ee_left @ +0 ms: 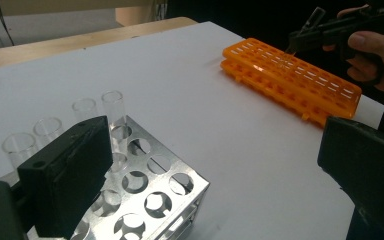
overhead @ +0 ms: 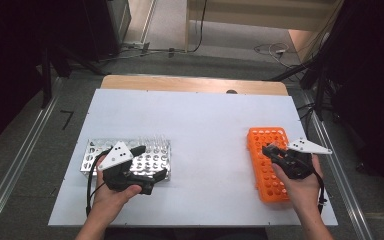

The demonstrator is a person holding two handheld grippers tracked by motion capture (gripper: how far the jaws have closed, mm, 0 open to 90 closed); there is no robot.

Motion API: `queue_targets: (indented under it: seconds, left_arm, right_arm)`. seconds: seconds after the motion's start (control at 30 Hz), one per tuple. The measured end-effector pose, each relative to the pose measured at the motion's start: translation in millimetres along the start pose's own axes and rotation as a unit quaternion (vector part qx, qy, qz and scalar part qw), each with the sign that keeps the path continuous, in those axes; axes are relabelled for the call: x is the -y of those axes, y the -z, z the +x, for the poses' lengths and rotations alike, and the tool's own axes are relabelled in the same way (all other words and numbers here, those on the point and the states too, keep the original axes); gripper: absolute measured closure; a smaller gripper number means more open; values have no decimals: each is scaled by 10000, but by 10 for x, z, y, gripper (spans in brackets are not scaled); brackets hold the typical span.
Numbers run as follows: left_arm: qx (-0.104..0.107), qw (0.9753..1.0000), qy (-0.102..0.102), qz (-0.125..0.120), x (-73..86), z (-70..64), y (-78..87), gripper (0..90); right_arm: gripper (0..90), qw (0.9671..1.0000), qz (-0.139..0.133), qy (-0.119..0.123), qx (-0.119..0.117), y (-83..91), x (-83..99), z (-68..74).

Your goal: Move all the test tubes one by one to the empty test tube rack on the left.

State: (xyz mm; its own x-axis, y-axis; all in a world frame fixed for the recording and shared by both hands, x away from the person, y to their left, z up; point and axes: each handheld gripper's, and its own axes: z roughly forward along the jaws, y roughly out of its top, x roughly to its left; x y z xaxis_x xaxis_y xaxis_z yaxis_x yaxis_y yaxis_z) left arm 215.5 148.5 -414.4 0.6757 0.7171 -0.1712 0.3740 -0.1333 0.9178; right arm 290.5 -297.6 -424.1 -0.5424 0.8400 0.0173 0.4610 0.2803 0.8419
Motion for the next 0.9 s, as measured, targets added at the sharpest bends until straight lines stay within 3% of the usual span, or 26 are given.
queue_targets:
  seconds: [0.13, 0.27, 0.47, 0.63, 0.8, 0.9]
  left_arm:
    - [160, 9998, -64, -35, -67, -120, -45, 36]
    - [359, 9992, -158, -15, -119, -272, -120, 67]
    - [483, 9982, -351, 109, -163, -509, -255, 205]
    - [694, 9961, -509, 178, -161, -686, -372, 332]
    - [899, 9939, -606, 206, -148, -805, -452, 436]
    - [978, 9929, -648, 183, -151, -850, -473, 492]
  right_arm:
    - [740, 9989, -71, 319, -344, 49, -97, 238]
    - [740, 9952, -27, 583, -791, 10, -150, 538]
    - [740, 9852, 93, 892, -1462, -77, -164, 974]
    - [740, 9754, 218, 1153, -1867, -109, -154, 1290]
    - [740, 9677, 294, 1326, -2126, -108, -140, 1488]
    - [740, 9648, 326, 1377, -2217, -108, -131, 1557]
